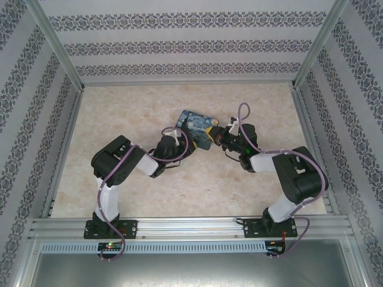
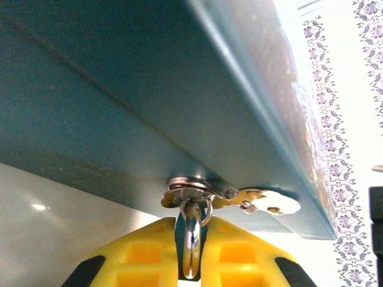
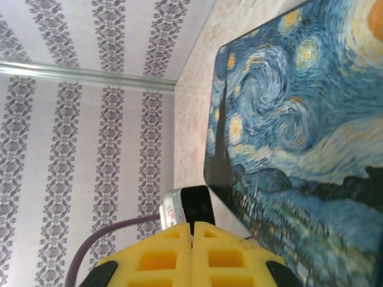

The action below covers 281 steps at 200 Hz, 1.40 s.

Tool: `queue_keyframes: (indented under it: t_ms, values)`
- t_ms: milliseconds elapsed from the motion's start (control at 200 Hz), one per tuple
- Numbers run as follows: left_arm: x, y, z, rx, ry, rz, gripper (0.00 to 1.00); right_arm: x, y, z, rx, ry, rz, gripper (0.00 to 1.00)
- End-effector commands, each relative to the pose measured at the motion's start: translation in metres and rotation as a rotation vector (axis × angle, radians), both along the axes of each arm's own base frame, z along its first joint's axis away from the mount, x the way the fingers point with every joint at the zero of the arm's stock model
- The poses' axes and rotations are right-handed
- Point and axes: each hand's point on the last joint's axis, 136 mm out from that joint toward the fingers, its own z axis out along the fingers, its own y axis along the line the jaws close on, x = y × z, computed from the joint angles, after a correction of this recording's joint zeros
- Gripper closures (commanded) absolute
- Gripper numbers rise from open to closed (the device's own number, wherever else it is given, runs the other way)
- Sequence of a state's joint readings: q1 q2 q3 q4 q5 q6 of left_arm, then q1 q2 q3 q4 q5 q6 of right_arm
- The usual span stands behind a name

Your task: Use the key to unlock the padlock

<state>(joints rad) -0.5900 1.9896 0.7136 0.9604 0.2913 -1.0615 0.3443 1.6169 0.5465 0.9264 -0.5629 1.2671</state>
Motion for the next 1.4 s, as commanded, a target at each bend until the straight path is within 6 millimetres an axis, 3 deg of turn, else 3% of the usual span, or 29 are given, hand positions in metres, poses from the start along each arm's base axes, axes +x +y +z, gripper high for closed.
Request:
queue_keyframes:
  t_ms: [0, 190, 305, 435, 450, 510, 744, 974, 1194, 1219, 1399]
  values:
    - [-0.008, 0.025, -0.007, 0.017, 0.065, 0.051, 1.00, -0.026, 0.007, -0.009, -0.040, -0.006, 0.054, 1.00]
    - [-0.027, 0.042, -0.006, 0.025, 0.117, 0.072, 1.00, -0.062, 0.018, -0.021, -0.071, -0.003, 0.104, 1.00]
    - [-0.035, 0.031, 0.008, -0.033, 0.126, 0.008, 1.00, -0.077, 0.026, -0.027, -0.095, -0.003, 0.132, 1.00]
    - [-0.045, 0.003, 0.036, -0.130, 0.096, -0.167, 1.00, -0.083, 0.028, -0.029, -0.102, -0.005, 0.142, 1.00]
    - [-0.046, 0.000, 0.039, -0.139, 0.093, -0.186, 1.00, -0.089, 0.024, -0.039, -0.114, 0.018, 0.140, 1.00]
    - [-0.052, -0.008, 0.050, -0.168, 0.083, -0.248, 1.00, -0.092, 0.020, -0.043, -0.124, 0.028, 0.131, 1.00]
    - [-0.060, -0.009, 0.065, -0.139, 0.073, -0.305, 1.00, -0.099, 0.012, -0.052, -0.147, 0.043, 0.118, 1.00]
    - [-0.062, -0.009, 0.064, -0.141, 0.070, -0.310, 1.00, -0.088, 0.005, -0.056, -0.152, 0.049, 0.101, 1.00]
    - [-0.065, -0.010, 0.061, -0.146, 0.073, -0.318, 1.00, -0.066, -0.006, -0.052, -0.139, 0.043, 0.093, 1.00]
    - [-0.064, -0.010, 0.061, -0.147, 0.071, -0.319, 1.00, -0.057, -0.005, -0.043, -0.130, 0.018, 0.091, 1.00]
    - [-0.064, -0.014, 0.059, -0.179, 0.082, -0.332, 1.00, -0.040, -0.016, -0.055, -0.125, 0.042, 0.079, 1.00]
